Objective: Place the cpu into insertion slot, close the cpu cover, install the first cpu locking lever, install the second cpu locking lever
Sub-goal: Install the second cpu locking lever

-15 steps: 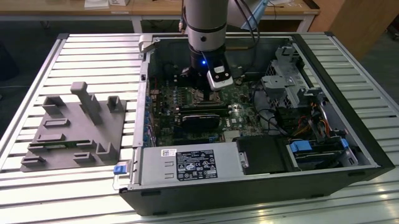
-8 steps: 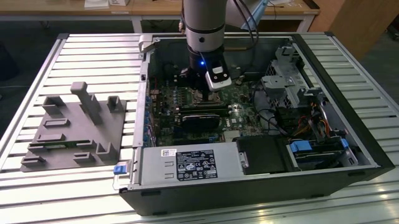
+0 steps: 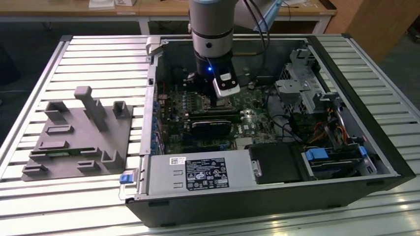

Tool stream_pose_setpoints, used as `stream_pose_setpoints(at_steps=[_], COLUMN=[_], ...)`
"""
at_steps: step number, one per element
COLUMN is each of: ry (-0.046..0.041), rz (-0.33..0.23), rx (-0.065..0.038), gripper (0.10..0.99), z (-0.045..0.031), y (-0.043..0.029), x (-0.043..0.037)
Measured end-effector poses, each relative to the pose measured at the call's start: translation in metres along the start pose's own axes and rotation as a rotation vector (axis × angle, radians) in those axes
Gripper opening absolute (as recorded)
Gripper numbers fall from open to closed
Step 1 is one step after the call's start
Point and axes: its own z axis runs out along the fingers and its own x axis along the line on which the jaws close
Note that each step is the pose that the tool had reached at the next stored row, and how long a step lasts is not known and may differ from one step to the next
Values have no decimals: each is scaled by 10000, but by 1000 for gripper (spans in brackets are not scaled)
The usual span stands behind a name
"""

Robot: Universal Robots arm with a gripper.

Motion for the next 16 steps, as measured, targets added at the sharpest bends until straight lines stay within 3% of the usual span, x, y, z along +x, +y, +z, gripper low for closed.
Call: stream_pose_setpoints(at_steps=[5,16], ry=[40,179], rz=[2,-78], rx=[-129,-560], gripper=[106,106], z=[14,87], y=[-57,-159], x=[37,78])
